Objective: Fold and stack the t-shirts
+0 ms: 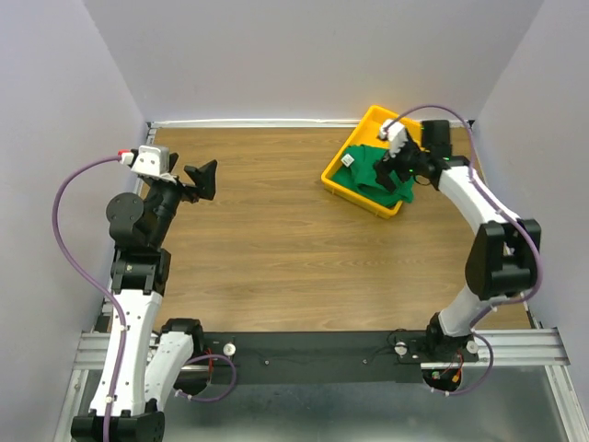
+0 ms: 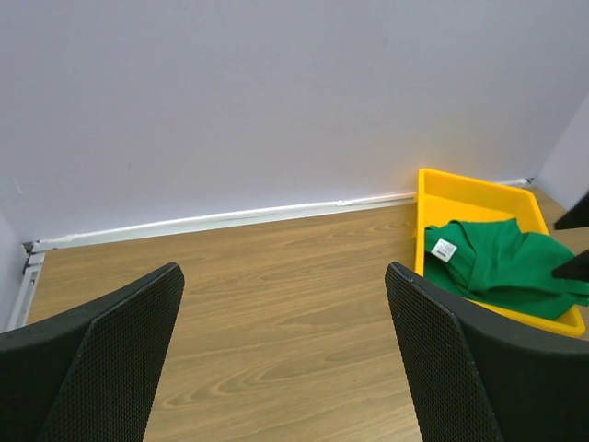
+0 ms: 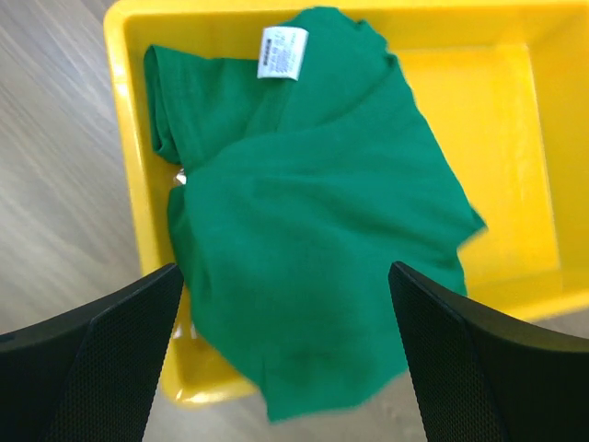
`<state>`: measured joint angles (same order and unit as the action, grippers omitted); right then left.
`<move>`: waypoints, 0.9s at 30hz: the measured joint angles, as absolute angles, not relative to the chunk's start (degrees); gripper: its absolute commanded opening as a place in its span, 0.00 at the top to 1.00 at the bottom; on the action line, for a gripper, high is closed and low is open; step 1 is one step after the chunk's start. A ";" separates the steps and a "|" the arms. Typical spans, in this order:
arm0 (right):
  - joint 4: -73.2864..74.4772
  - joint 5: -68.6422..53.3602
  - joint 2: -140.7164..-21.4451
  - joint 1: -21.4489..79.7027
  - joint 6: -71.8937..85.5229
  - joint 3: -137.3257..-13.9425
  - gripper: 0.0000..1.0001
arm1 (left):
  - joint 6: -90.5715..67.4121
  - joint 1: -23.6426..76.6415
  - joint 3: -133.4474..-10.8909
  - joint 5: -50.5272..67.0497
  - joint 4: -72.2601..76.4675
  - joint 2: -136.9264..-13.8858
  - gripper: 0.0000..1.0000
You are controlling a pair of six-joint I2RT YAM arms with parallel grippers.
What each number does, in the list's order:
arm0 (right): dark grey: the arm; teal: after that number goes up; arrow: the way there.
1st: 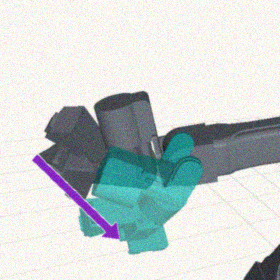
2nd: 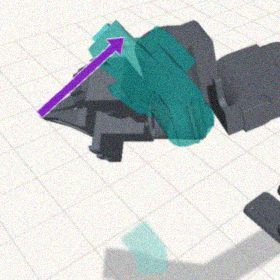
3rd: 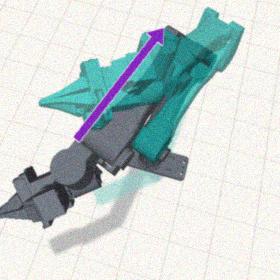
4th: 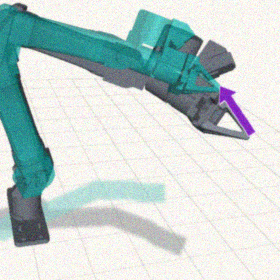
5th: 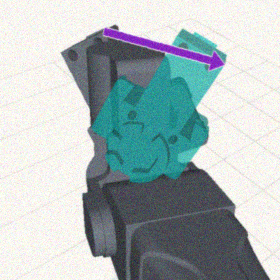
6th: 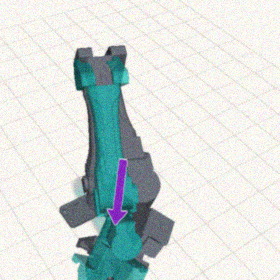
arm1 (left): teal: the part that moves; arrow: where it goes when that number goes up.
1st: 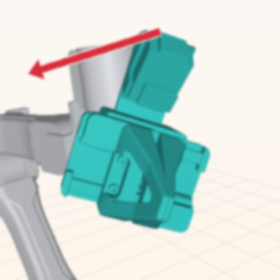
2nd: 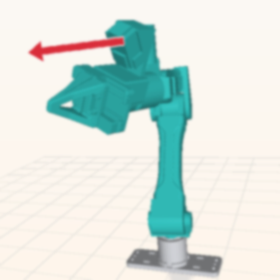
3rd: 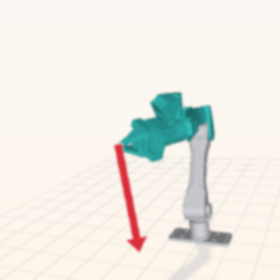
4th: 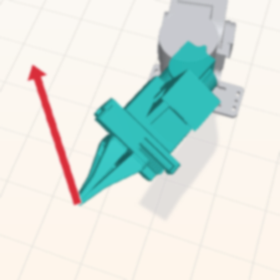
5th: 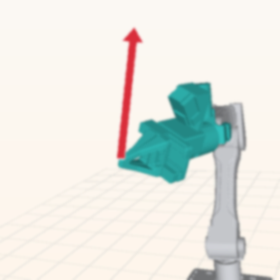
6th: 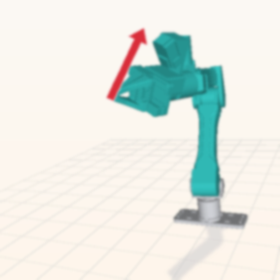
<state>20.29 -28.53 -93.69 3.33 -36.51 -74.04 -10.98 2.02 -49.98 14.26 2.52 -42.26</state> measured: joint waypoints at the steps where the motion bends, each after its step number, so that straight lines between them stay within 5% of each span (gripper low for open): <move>1: 20.71 -26.06 -96.16 5.37 -38.68 -75.66 0.01 | -11.14 2.02 -49.47 14.26 2.26 -41.54 0.02; 7: 21.54 -16.16 -104.09 12.58 -44.97 -80.47 0.06 | -11.90 2.02 -46.96 14.22 0.82 -39.22 0.02; 10: 22.11 -12.21 -106.02 13.80 -45.36 -81.45 0.23 | -12.05 2.02 -46.57 14.22 0.43 -38.87 0.02; 14: 22.92 -5.56 -110.43 14.85 -42.78 -84.71 0.86 | -12.29 2.02 -46.54 14.22 0.40 -38.61 0.02; 16: 23.51 -2.15 -113.38 15.05 -40.86 -87.92 0.98 | -12.40 2.02 -46.54 14.22 0.40 -38.63 0.02; 21: 27.24 -2.02 -113.54 14.92 -34.06 -95.24 0.99 | -13.06 2.02 -46.54 14.24 0.47 -39.11 0.02; 27: 31.00 -18.72 -104.31 14.92 -27.09 -109.89 0.99 | -13.78 2.02 -46.54 14.50 1.43 -40.69 0.02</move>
<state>31.00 -18.72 -104.31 14.92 -27.09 -109.89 -13.78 2.02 -46.54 14.50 1.43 -40.69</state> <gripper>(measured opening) 0.015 0.984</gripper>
